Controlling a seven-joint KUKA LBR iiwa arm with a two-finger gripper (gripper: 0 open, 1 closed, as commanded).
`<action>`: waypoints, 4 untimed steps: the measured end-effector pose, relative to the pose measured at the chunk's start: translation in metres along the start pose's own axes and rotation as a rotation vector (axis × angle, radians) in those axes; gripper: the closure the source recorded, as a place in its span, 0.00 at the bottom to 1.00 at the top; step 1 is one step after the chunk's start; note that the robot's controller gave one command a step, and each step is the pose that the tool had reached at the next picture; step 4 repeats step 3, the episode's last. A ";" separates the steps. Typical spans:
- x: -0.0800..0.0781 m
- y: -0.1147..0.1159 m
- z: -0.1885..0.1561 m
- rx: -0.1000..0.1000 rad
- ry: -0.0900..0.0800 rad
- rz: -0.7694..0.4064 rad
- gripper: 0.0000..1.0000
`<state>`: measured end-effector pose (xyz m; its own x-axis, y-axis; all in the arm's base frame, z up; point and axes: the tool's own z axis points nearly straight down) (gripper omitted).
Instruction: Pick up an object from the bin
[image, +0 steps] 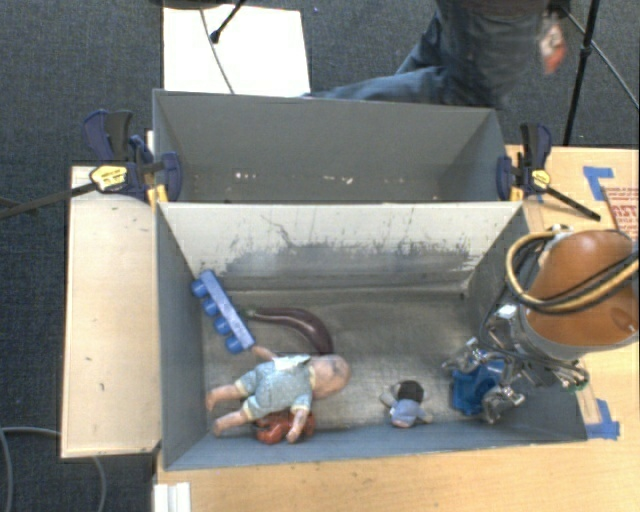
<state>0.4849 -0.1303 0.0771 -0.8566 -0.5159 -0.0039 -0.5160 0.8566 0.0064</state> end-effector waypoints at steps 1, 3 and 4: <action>0.000 0.000 0.000 0.000 0.000 -0.002 1.00; 0.001 0.000 -0.140 0.007 0.002 0.015 1.00; 0.001 0.000 -0.140 0.007 0.002 0.015 1.00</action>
Offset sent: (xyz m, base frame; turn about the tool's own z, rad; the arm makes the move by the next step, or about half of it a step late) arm 0.0203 -0.0066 0.1042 -0.0693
